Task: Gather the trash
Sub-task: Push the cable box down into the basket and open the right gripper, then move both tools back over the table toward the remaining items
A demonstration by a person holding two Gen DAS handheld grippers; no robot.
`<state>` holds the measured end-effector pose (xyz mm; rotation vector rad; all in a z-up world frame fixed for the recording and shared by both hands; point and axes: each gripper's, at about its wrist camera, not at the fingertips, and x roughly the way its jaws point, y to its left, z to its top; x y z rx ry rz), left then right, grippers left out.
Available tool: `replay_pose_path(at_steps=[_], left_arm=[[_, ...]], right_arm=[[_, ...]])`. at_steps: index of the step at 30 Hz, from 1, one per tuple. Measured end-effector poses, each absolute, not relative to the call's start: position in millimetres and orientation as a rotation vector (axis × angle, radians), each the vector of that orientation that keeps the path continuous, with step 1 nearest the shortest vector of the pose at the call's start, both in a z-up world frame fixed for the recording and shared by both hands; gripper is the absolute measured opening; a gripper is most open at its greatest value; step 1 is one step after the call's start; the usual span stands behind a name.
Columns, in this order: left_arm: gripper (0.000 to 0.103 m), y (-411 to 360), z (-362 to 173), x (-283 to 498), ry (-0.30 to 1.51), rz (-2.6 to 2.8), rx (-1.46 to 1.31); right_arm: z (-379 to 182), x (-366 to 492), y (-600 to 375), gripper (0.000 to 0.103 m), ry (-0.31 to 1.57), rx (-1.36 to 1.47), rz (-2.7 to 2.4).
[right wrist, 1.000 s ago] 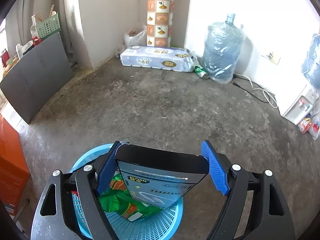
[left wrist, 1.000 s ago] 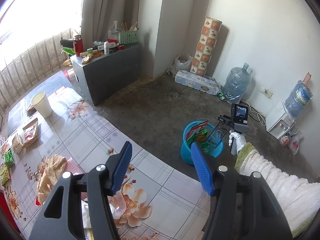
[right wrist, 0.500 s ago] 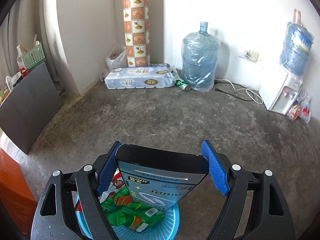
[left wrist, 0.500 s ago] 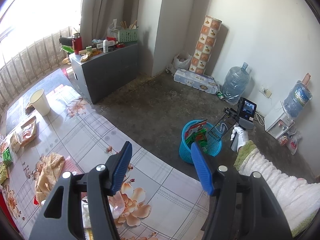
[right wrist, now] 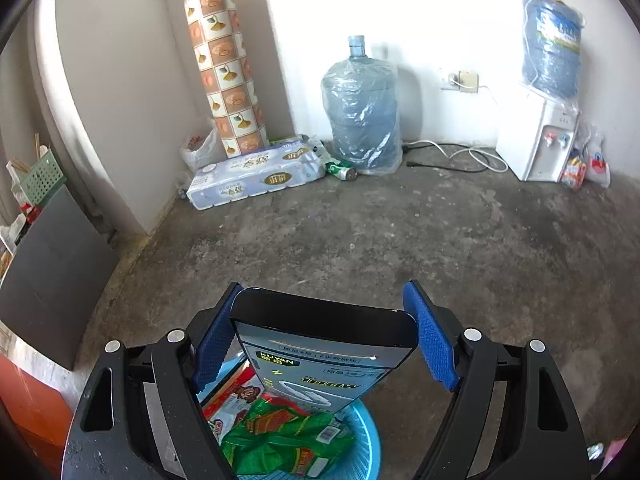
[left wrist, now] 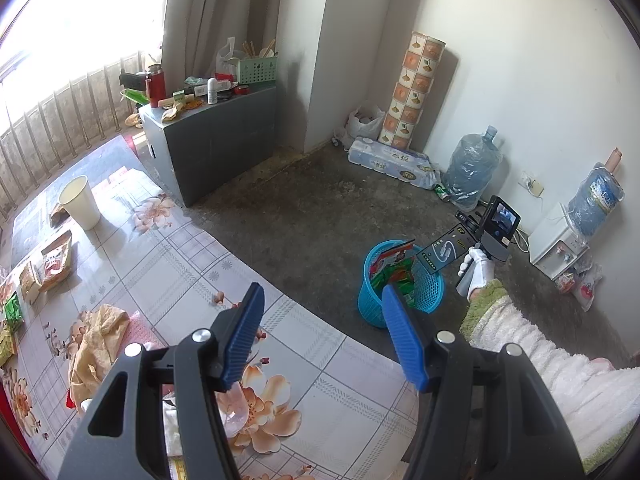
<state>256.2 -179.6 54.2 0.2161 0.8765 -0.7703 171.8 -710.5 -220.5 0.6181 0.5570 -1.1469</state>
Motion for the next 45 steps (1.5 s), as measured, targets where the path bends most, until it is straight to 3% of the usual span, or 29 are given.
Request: replay_pose_path(at_steps=[14,30,40,45], left_arm=[[0.06,-181.6,54.8,254.2,0.879,-0.767,0.213],[0.06,-175.2,58.6,249.6,0.868,-0.775,0.198],[0.06,-167.6,58.1,250.9,0.871,-0.761,0.173],[0.06,-151.1,66.3,246.4,0.853,-0.731,0.16]], right_arm=[[-249.3,201.9,-708.0,0.08,0.648,0.594,-1.087],[-231.7,172.5,-710.9,0.082,0.619,0.624,-0.996],[-288.8,222.7,-633.1,0.083,0.984,0.532,-0.493],[-294.4,214.5,-620.4,0.081,0.985,0.607,-0.5]])
